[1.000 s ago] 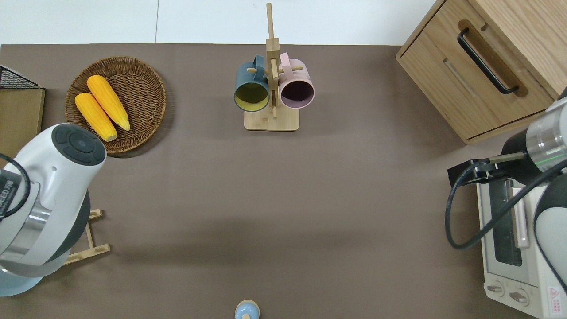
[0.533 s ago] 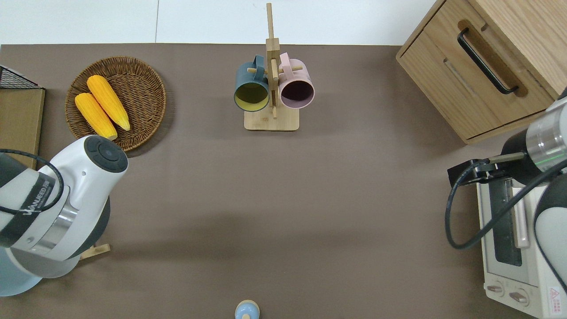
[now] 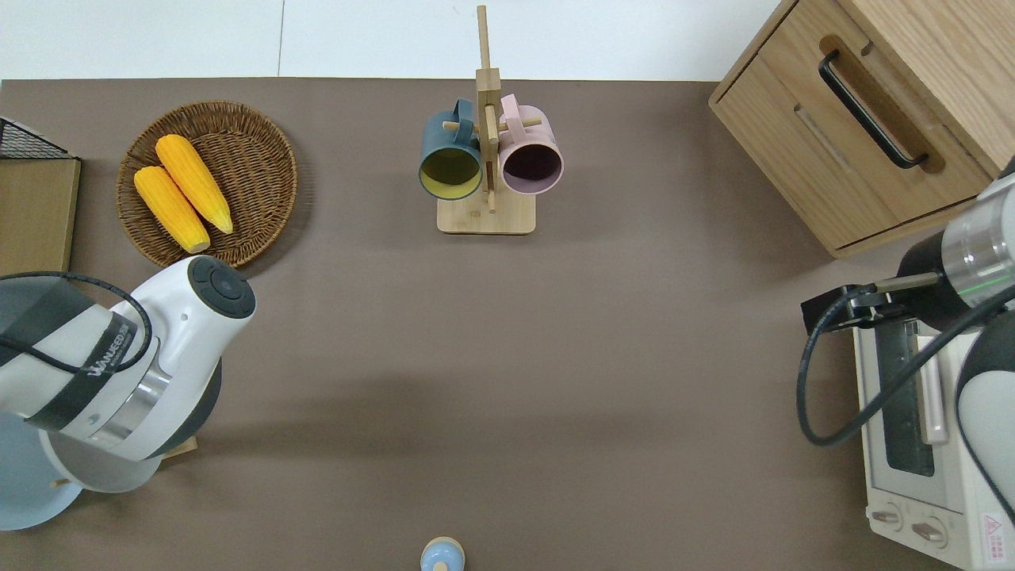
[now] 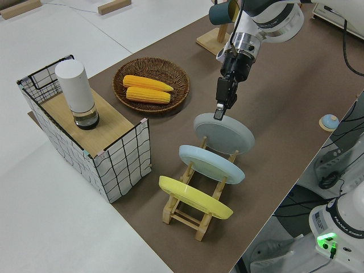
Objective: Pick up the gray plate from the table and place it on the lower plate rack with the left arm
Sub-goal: 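Lower the gray plate upright into the rack slot beside the blue plate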
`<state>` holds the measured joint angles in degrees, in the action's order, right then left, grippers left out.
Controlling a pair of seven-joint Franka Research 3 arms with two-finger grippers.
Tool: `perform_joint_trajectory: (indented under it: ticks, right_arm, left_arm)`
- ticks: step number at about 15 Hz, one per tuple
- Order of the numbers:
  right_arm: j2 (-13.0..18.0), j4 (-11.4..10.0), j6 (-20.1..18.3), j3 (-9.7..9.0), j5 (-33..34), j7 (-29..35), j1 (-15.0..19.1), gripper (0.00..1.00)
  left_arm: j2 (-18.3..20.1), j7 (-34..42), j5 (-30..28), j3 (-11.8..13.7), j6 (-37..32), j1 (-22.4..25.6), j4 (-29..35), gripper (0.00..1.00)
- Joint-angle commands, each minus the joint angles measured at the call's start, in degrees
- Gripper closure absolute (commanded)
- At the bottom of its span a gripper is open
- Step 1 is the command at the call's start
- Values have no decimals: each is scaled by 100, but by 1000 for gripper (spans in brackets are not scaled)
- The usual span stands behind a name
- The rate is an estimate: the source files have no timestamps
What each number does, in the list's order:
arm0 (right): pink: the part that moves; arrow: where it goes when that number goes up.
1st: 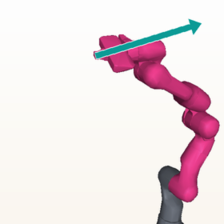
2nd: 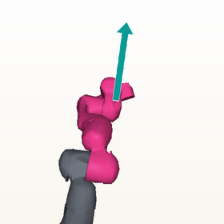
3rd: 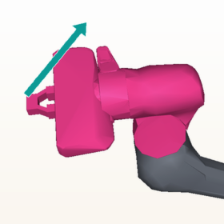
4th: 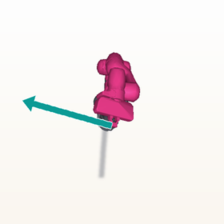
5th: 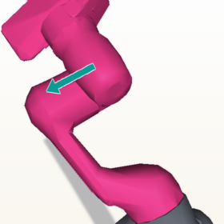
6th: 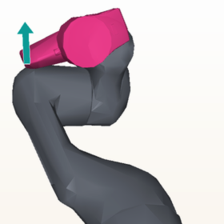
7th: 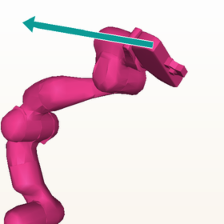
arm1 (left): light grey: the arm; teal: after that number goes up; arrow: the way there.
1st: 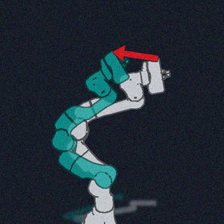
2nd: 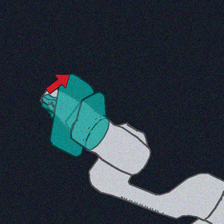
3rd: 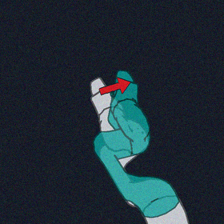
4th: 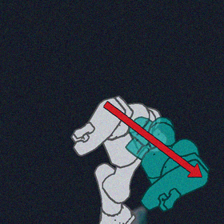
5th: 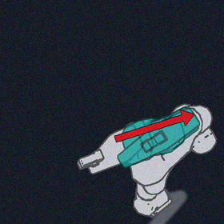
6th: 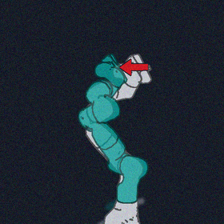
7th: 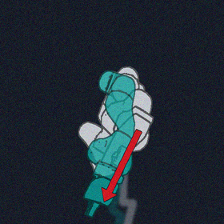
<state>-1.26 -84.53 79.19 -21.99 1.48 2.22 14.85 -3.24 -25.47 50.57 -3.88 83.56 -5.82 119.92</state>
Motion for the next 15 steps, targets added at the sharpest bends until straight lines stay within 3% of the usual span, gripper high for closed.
perform_joint_trajectory:
  ticks: [1,3,5,7,10,15]
  right_arm:
    - [12,41,-62,-121,37,68,132,17]
    - [12,33,-62,-121,37,68,132,17]
    - [12,41,-62,-121,37,68,132,17]
    - [12,33,-62,-113,37,68,132,17]
    - [12,41,-62,-121,37,68,132,17]
    - [12,41,-70,-113,37,68,132,17]
  left_arm:
    - [-54,-116,76,37,55,-95,75,1000]
    - [-80,-107,76,2,55,-86,75,953]
    - [-115,-98,76,1,55,-86,75,757]
    - [-142,-89,85,10,55,-77,66,385]
    - [-142,-72,85,10,55,-77,66,283]
    - [-46,217,-81,1,38,-77,-47,250]
